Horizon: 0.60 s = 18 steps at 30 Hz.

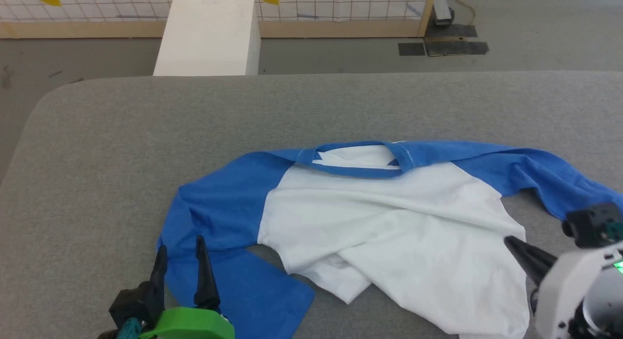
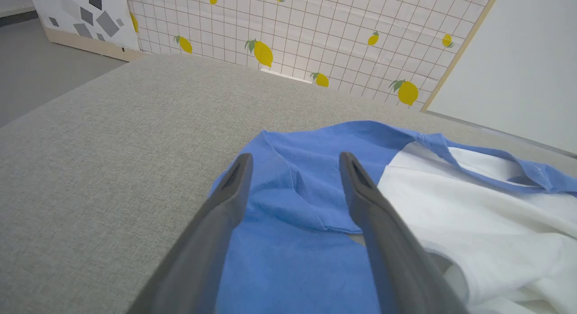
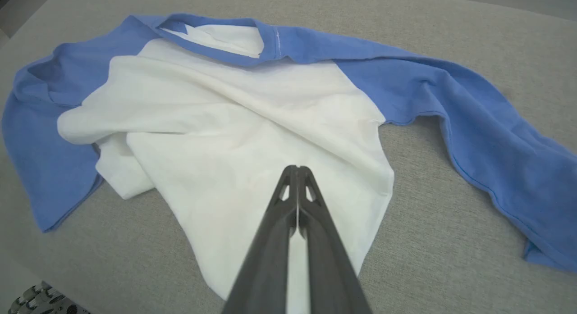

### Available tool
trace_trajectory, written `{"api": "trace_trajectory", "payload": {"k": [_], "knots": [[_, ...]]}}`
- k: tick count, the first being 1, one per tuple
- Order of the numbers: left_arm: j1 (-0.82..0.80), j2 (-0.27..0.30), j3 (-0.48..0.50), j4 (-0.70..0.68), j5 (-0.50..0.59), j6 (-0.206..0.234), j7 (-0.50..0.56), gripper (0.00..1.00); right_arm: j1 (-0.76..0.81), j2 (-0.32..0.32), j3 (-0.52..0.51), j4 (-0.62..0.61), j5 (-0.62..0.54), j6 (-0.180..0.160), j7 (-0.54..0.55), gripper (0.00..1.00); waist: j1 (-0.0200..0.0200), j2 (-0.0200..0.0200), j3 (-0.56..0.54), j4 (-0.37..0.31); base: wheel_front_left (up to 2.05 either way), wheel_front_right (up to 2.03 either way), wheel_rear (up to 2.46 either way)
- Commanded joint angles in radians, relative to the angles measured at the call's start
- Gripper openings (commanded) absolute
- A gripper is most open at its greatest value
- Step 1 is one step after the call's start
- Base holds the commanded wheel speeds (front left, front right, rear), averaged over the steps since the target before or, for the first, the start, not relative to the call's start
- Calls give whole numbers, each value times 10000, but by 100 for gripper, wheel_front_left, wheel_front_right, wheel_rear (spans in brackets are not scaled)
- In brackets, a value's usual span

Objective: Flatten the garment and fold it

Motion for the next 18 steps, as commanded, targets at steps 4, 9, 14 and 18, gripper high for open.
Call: {"api": "trace_trajectory", "payload": {"k": [4,9,14,18], "knots": [[-44,88,54,-66,-52,23,-20,100,473,510,-329,-587,-406,-13,-656,100,0,0,130,-195,0,0,0],[-162,126,2,-76,-19,37,4,100,152,874,271,-430,-877,-13,-1638,100,0,0,152,-258,0,0,0],[-277,153,-110,-124,5,9,74,100,-447,496,1637,249,-852,-13,-1511,100,0,0,197,-90,0,0,0],[-384,191,-238,-228,184,-5,18,100,-1022,-25,2706,1116,-797,-13,-1008,100,0,0,278,213,0,0,0]]}}
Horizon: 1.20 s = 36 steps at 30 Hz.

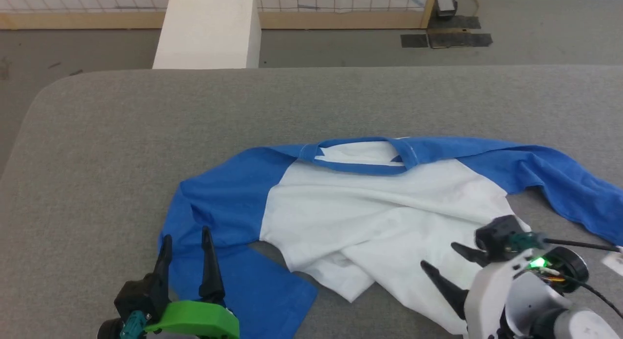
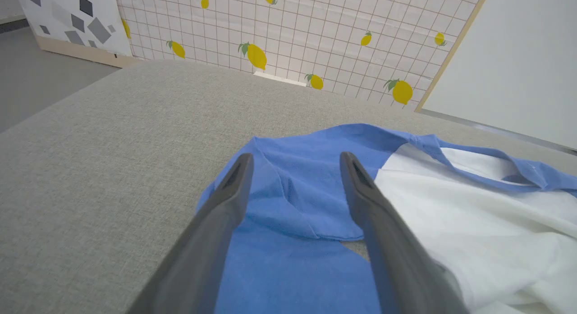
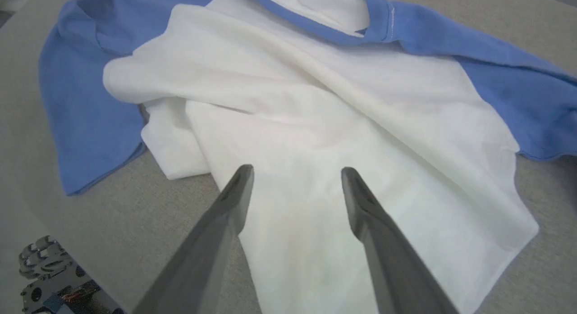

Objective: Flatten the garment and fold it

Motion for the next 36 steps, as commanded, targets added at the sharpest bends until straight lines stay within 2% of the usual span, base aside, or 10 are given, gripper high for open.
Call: {"api": "trace_trajectory", "payload": {"k": [1,12,13,15,20,26,28,31,33,36], "knots": [[-248,74,-21,-97,101,-22,-97,100,-408,-243,306,242,-117,-11,42,100,0,0,86,257,0,0,0],[-589,34,-447,13,427,-392,-254,100,-1894,-863,2585,3227,-115,-11,472,100,0,0,154,1249,0,0,0],[-614,23,-466,42,430,-406,-258,100,-1963,-822,2626,3464,-67,-11,449,87,0,0,148,1298,0,0,0],[-664,-1,-507,109,432,-433,-266,100,-2150,-795,2728,3899,-148,-11,305,0,0,0,129,1389,0,0,0],[-681,-22,-497,230,426,-446,-280,100,-2397,-630,2533,4275,136,-11,-162,0,0,0,17,1382,0,0,0],[-600,2,-414,236,375,-450,-289,100,-2288,-698,1442,3072,1113,-11,-257,0,0,0,-49,985,0,0,0],[-574,9,-390,236,340,-458,-290,100,-1989,-913,1230,2318,1600,-11,-26,0,0,0,-56,831,0,0,0],[-522,35,-343,241,287,-459,-292,100,-1135,-1613,1182,1023,2685,-11,635,0,0,0,-30,608,0,0,0],[-495,41,-301,219,239,-452,-293,100,-415,-2058,938,470,3054,-11,1118,0,0,0,13,488,0,0,0],[-458,64,-255,188,182,-446,-293,100,672,-2295,480,-25,3537,-11,1729,0,0,0,77,344,0,0,0]]}}
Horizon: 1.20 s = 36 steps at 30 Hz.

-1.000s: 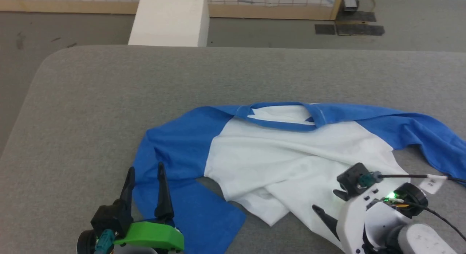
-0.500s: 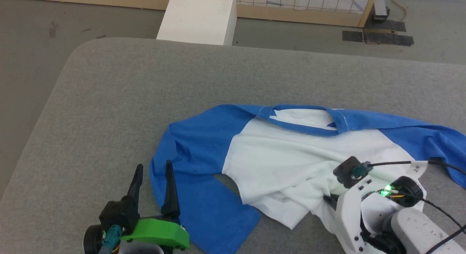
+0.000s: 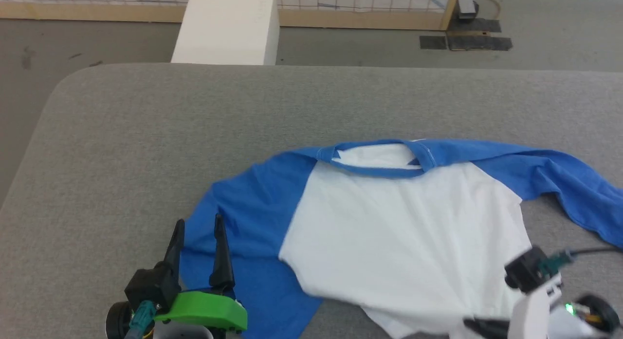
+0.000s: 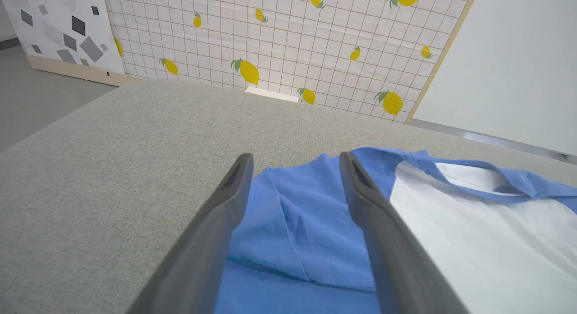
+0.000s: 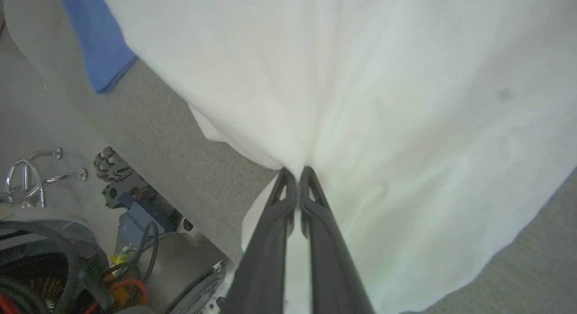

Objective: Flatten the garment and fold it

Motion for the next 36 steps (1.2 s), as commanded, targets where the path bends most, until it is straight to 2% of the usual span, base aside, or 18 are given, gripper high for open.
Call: {"api": "trace_trajectory", "payload": {"k": [1,7,8,9,10,11,18,22,25,32,36], "knots": [[70,73,43,-33,-19,-11,-65,100,487,76,-161,-137,241,-15,263,0,0,-1,91,-157,0,0,0],[39,149,15,-43,-44,4,64,100,1515,236,-435,-274,133,-15,1144,0,0,-1,166,-355,0,0,0],[33,162,13,-45,-44,10,84,100,1492,338,-501,-250,24,-15,1057,6,0,-1,163,-382,0,0,0],[24,174,10,-52,-44,21,107,100,1420,447,-549,-230,-174,-15,908,31,0,-1,157,-409,0,0,0],[17,183,7,-58,-45,29,123,100,1337,509,-537,-243,-334,-15,769,93,0,-1,149,-429,0,0,0],[12,195,5,-67,-46,39,143,100,1228,631,-578,-242,-481,-15,572,100,0,-1,134,-454,0,0,0],[21,246,-41,-160,-49,87,218,100,599,1163,-1243,-1086,-207,-15,9,100,0,-1,105,-491,0,0,0],[6,213,-100,-199,-64,113,210,100,-367,999,-1791,-1741,-800,-15,-1056,100,0,-1,209,-423,0,0,0],[-41,177,-184,-165,-64,101,201,100,-801,714,-1795,-1310,-1553,-15,-1361,100,0,-1,258,-303,0,0,0],[-158,172,-289,-139,-36,104,191,100,-1190,415,-1374,366,-1977,-15,-637,100,0,-1,431,60,0,0,0],[-198,164,-316,-130,-42,121,179,100,-1350,292,-807,1166,-2172,-15,-513,100,0,-1,537,214,0,0,0]]}}
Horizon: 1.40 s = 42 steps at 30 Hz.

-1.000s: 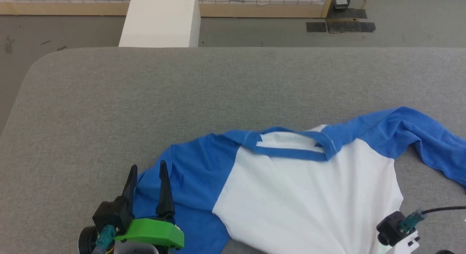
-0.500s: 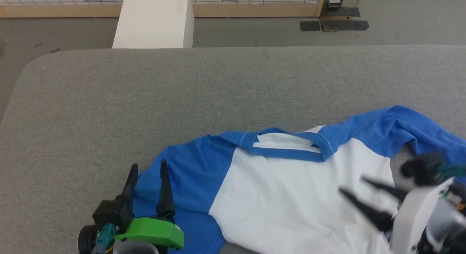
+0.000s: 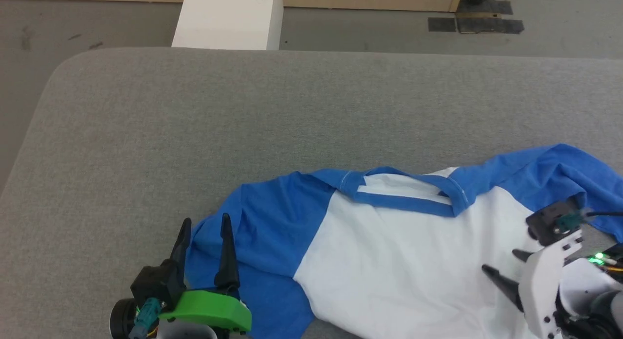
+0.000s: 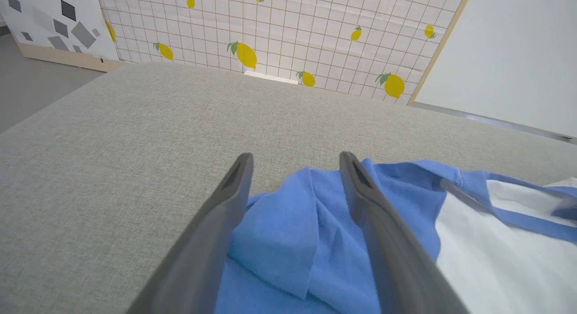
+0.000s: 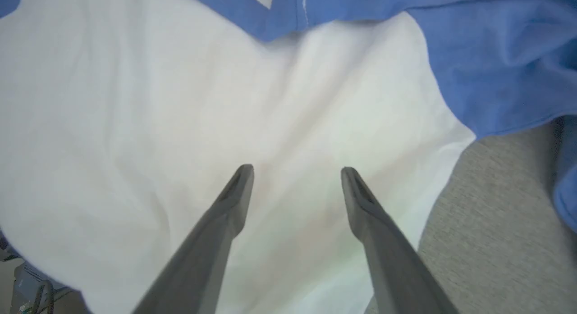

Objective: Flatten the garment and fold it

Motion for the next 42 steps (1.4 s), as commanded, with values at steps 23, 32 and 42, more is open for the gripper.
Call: {"api": "trace_trajectory", "payload": {"k": [23,32,42], "knots": [[-245,281,-235,-26,64,69,222,100,-457,573,-627,1976,-608,-13,-2368,100,0,-1,-167,-382,0,0,0],[-1101,990,-633,-469,633,-293,985,100,404,2202,-1788,276,-533,-13,-4339,100,0,-1,-362,-576,0,0,0],[-2341,1418,-1470,138,1182,-1066,1764,100,1796,4837,-3339,-838,-2577,-13,-6684,100,0,-1,-112,-1202,0,0,0]]}}
